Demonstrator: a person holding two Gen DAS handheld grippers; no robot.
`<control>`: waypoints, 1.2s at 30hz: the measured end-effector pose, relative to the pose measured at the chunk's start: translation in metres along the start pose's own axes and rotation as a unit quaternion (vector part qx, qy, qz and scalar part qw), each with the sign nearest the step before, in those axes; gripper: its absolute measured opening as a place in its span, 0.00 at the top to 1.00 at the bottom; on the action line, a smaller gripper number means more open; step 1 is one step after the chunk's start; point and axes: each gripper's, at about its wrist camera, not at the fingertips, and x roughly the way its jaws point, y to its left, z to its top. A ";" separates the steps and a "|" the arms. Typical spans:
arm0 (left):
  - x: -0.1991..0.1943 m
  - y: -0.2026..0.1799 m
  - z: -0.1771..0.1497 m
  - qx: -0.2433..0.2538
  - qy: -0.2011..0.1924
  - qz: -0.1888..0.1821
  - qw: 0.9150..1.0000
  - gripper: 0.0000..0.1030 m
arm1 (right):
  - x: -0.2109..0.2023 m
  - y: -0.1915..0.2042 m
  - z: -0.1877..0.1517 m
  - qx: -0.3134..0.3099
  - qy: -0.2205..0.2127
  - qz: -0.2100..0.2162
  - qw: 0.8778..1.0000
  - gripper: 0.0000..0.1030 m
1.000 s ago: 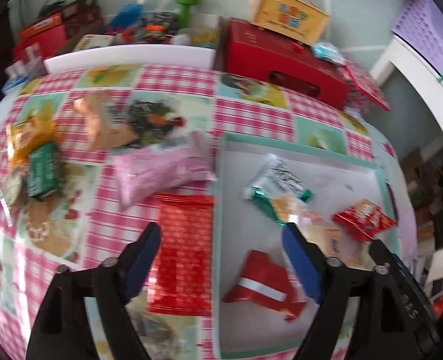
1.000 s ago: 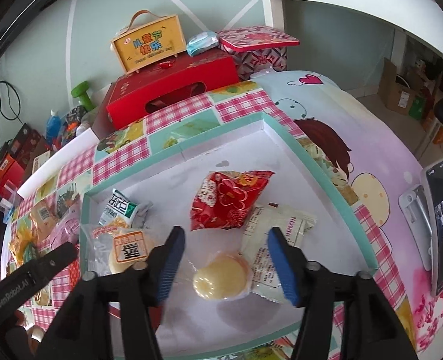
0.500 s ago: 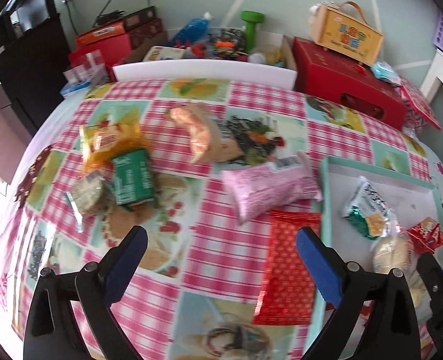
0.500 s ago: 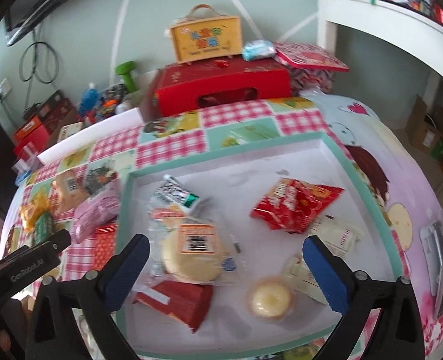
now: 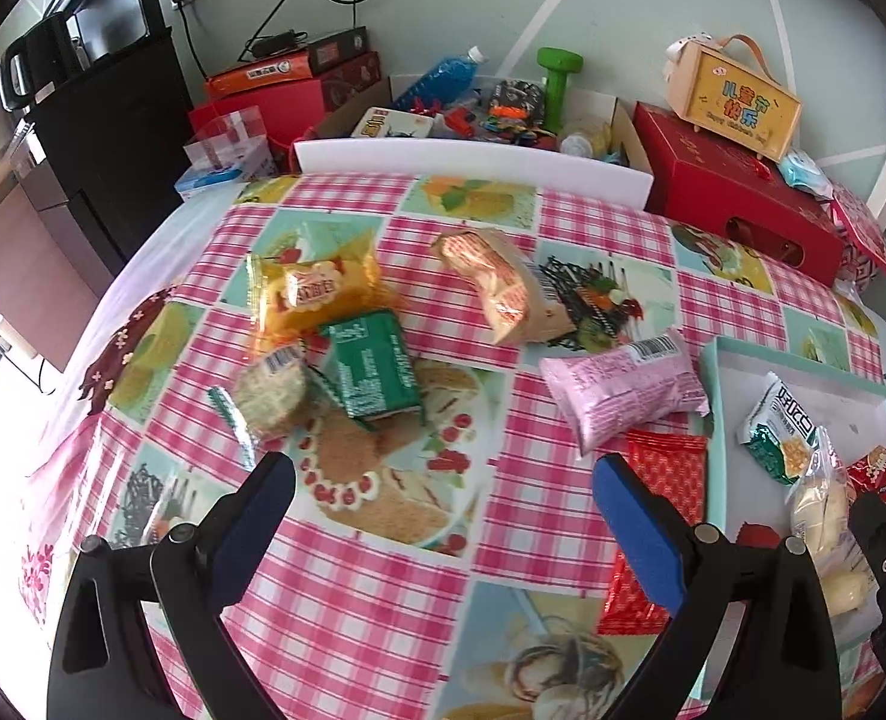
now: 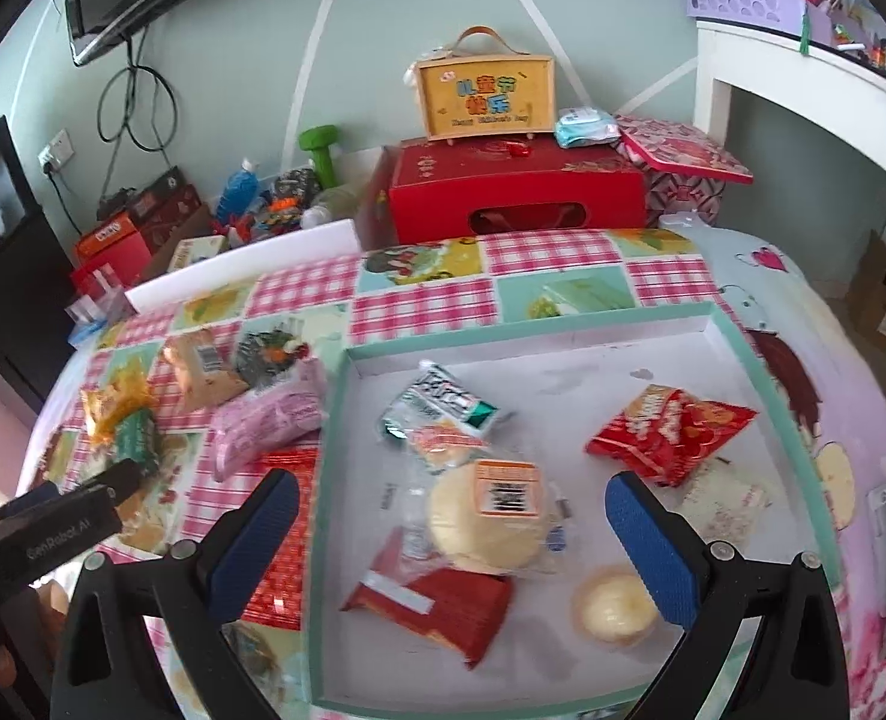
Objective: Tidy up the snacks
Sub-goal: 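Move both tools back from the tray toward the snack pile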
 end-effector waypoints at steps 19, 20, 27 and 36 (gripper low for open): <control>0.018 0.087 0.011 -0.104 0.032 -0.035 0.993 0.04 | 0.029 0.078 -0.015 -0.049 0.033 0.061 0.996 0.00; 0.021 0.093 0.012 -0.112 0.037 -0.038 0.992 0.04 | 0.030 0.081 -0.015 -0.053 0.034 0.062 0.996 0.00; 0.042 0.113 0.026 -0.142 0.056 -0.055 0.987 0.04 | 0.048 0.098 -0.010 -0.068 0.046 0.063 0.995 0.01; 0.071 0.109 0.047 -0.128 0.063 -0.072 0.987 0.04 | 0.080 0.110 0.018 -0.081 0.061 0.062 0.993 0.10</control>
